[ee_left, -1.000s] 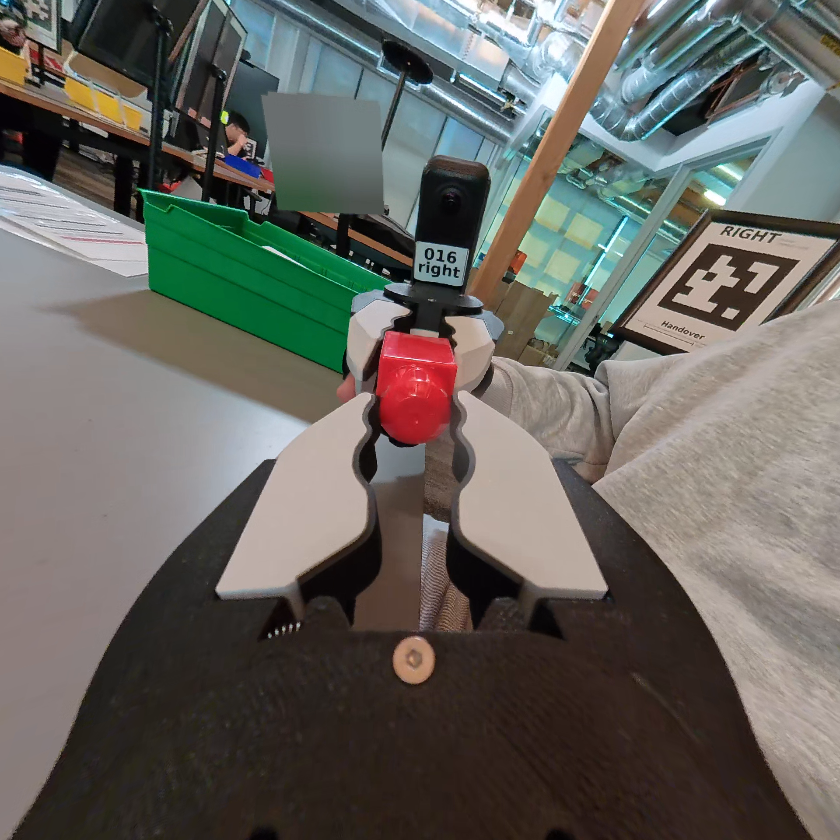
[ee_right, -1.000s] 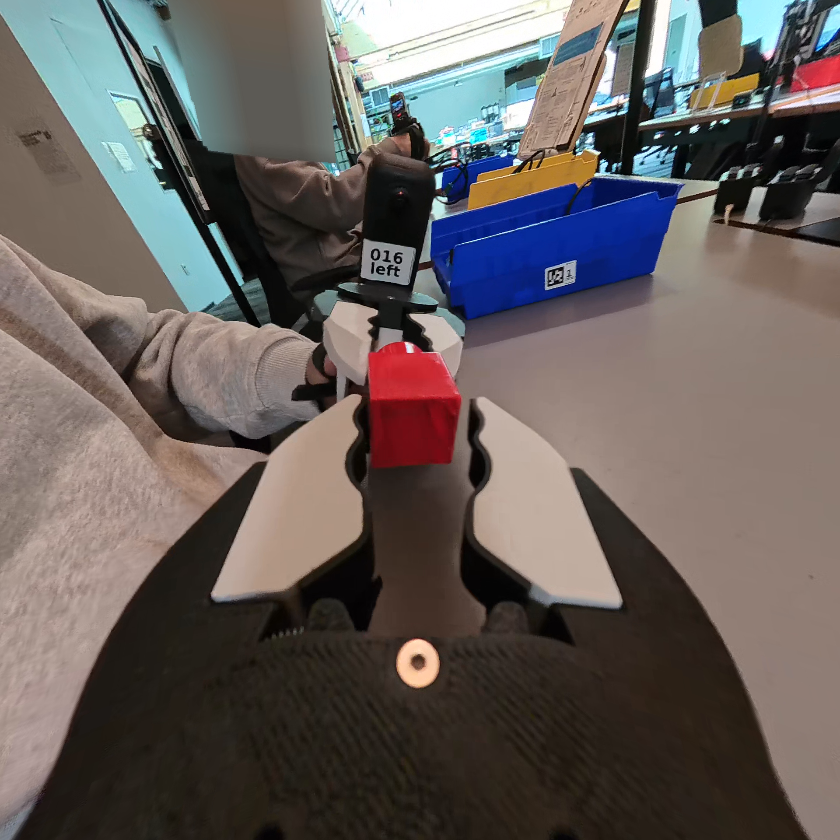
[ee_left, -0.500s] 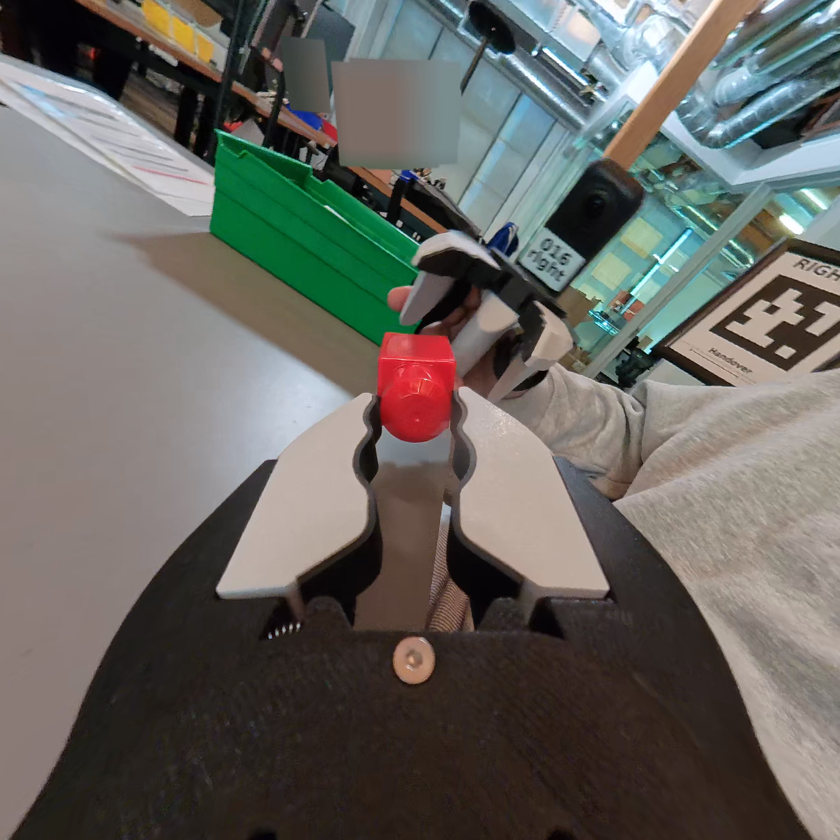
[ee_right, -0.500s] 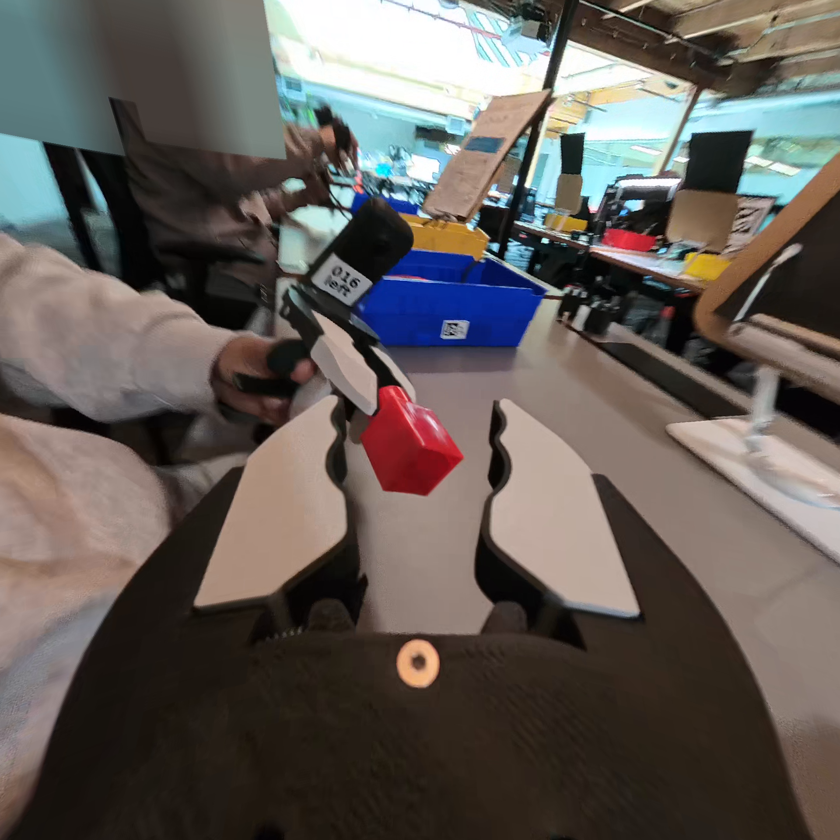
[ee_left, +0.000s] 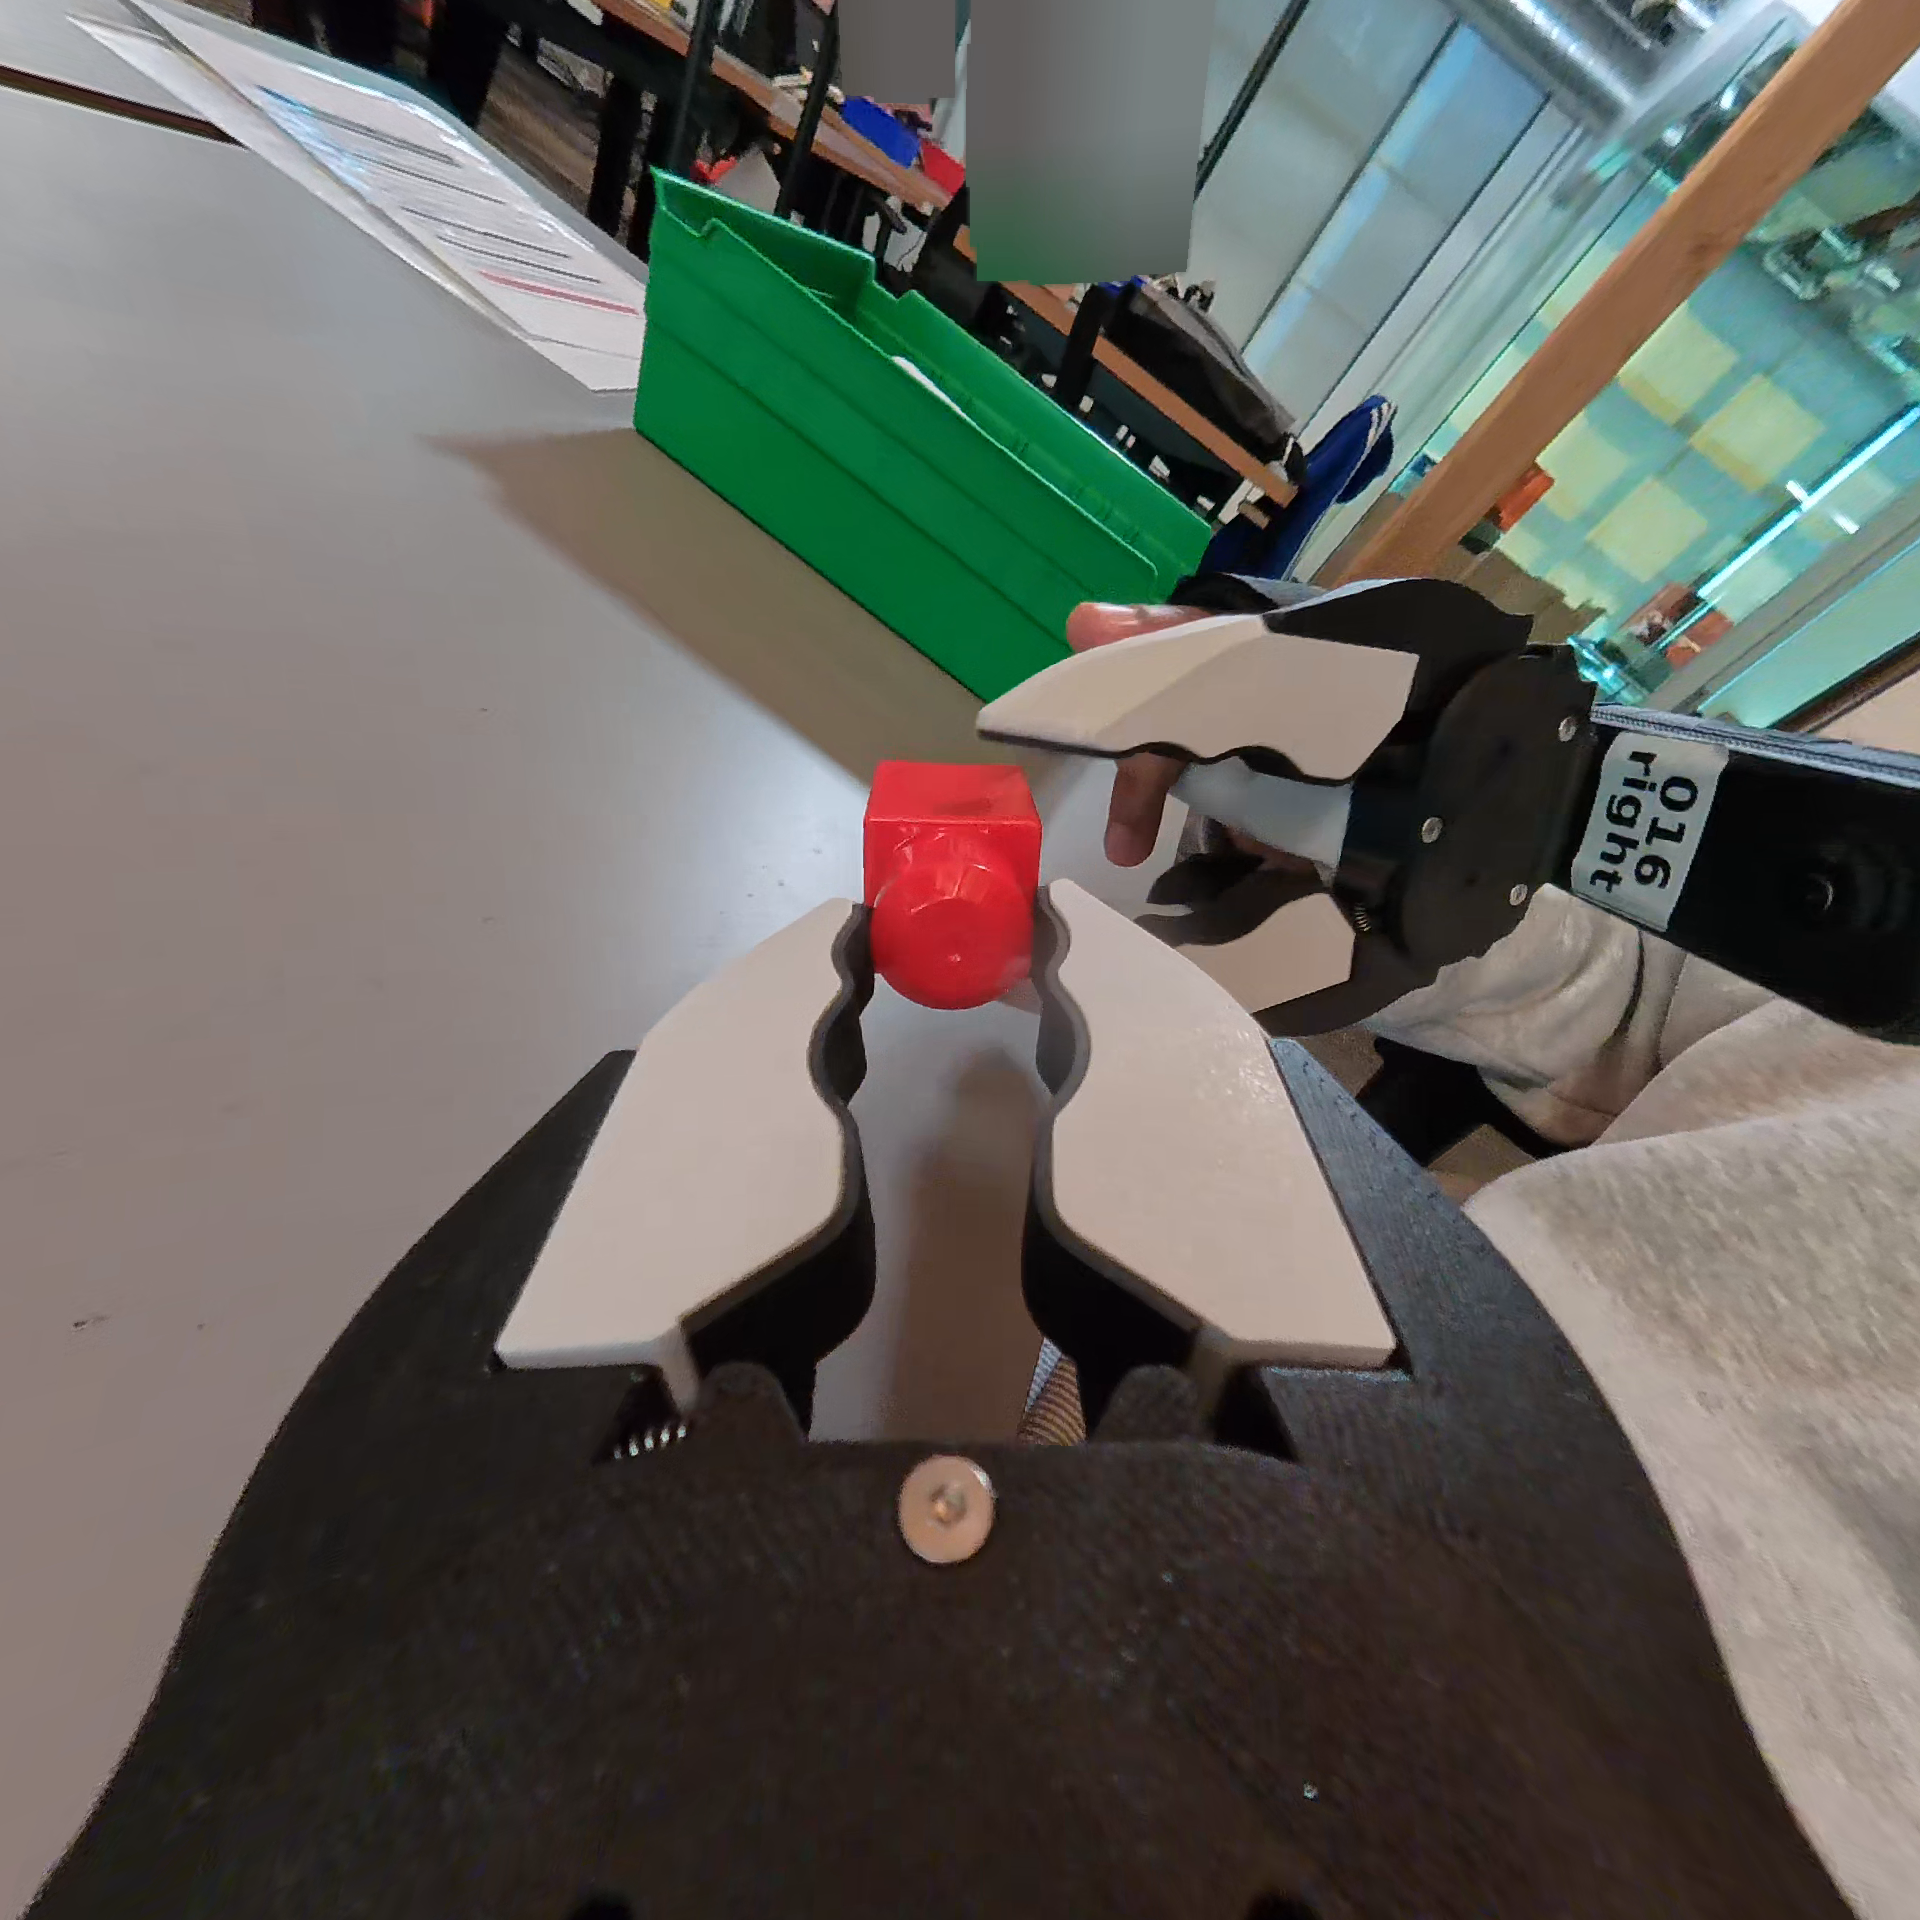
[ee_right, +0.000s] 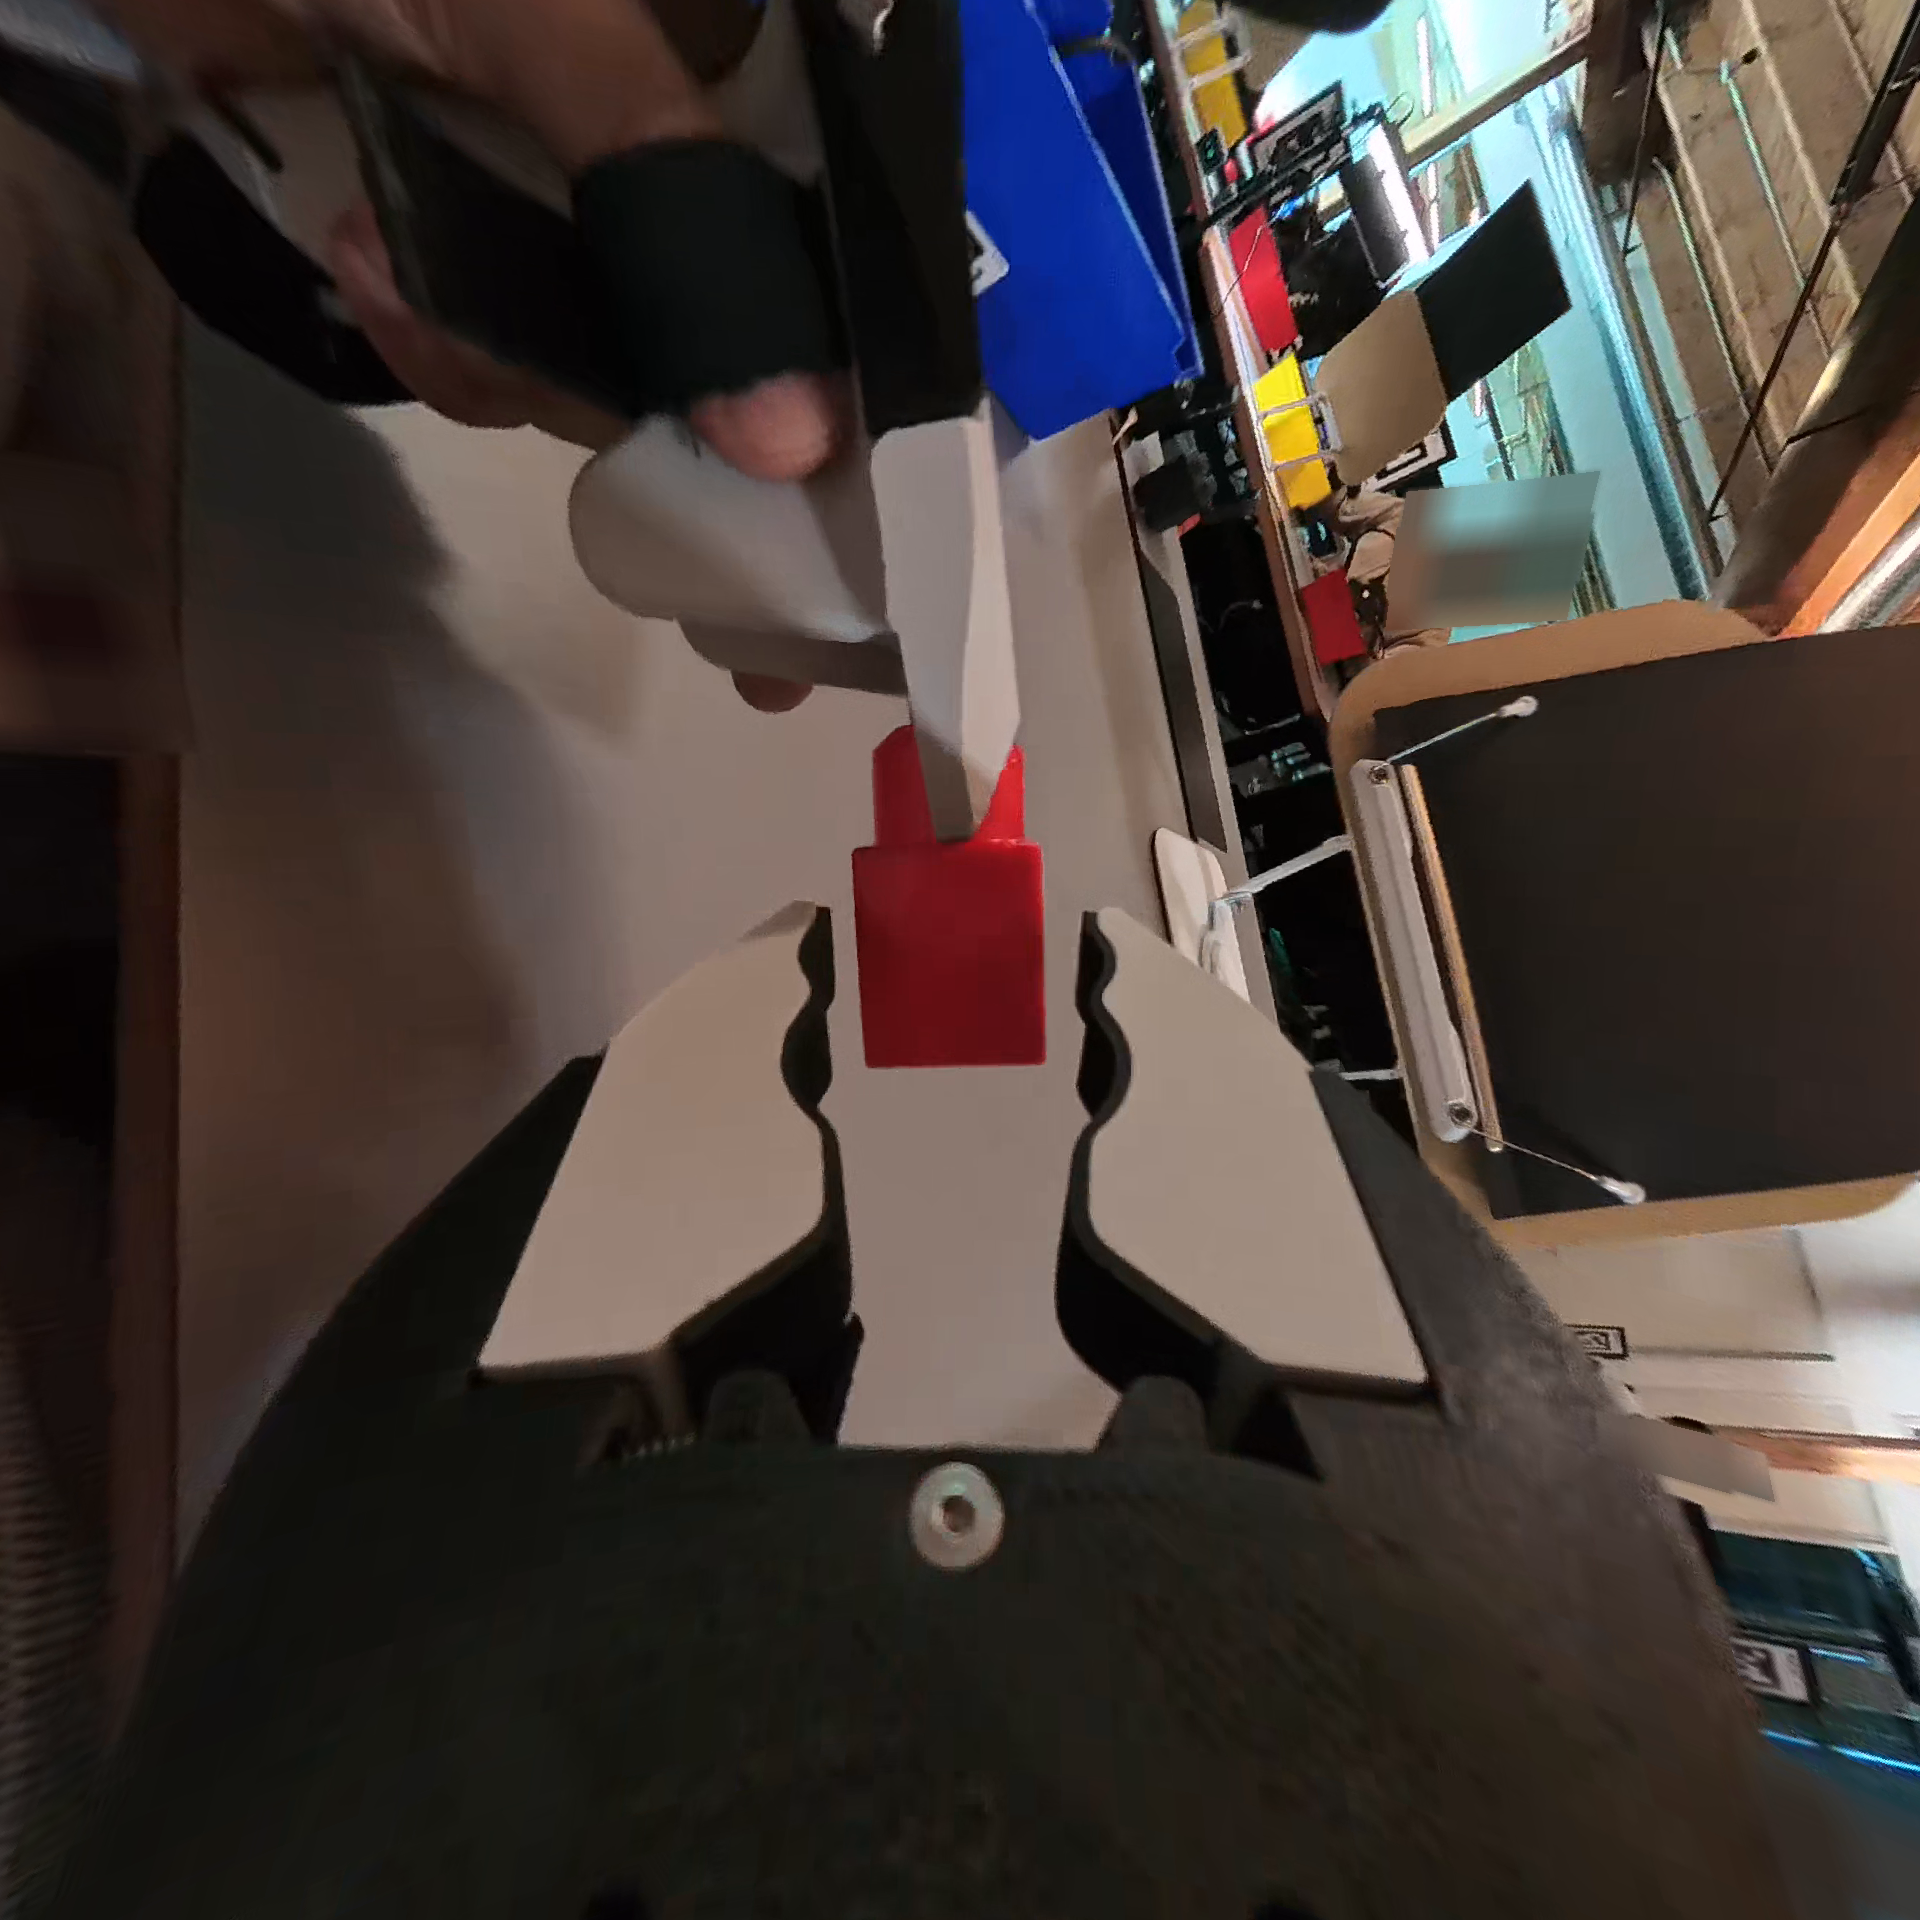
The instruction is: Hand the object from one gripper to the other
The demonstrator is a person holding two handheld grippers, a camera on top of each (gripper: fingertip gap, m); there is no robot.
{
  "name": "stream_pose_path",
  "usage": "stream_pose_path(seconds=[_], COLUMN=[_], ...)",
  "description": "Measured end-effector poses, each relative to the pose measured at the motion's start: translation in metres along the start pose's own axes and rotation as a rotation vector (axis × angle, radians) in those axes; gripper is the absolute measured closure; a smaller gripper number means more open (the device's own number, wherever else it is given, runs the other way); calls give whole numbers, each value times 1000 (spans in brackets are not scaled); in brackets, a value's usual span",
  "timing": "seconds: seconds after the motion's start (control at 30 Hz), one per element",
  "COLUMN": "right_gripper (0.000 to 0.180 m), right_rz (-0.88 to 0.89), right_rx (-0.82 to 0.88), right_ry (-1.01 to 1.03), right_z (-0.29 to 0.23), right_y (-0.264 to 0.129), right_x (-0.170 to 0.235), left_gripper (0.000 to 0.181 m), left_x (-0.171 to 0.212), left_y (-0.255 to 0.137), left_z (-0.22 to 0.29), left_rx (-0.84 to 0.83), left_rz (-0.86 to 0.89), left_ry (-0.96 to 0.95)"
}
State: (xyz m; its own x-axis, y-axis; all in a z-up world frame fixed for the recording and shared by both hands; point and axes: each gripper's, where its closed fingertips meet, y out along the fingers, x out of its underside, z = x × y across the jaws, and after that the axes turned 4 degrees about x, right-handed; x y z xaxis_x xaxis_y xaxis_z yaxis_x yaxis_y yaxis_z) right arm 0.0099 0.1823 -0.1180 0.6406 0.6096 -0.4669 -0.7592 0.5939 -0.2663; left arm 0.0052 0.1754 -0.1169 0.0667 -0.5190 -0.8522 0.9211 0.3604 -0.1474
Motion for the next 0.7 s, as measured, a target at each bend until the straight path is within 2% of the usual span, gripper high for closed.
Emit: stream_pose_path(seconds=[0.07,0.27,0.3,0.37,0.5,0.63,0.7], right_gripper=[143,143,143,143,143,144,144], right_rz=[-19,3,15,48,208,532,624], right_rx=[-5,-19,-19,-25,-105,-330,-418], right_ry=[-19,67,104,203,551,1093,1314], right_z=[-3,2,5,13,29,52,61], right_y=[2,-2,-2,-4,-13,-33,-36], right_x=[2,1,1,1,-9,-29,-26], left_gripper=[151,150,145,123,114,115,118], left_x=[1,-4,-7,-15,-20,-22,-22], left_y=[2,1,0,-1,-3,-4,-3], left_z=[3,11,12,13,18,27,31], left_rx=[6,61,67,69,108,164,184], left_rz=[-9,35,65,125,172,198,198], left_ry=[14,79,87,101,116,123,136])
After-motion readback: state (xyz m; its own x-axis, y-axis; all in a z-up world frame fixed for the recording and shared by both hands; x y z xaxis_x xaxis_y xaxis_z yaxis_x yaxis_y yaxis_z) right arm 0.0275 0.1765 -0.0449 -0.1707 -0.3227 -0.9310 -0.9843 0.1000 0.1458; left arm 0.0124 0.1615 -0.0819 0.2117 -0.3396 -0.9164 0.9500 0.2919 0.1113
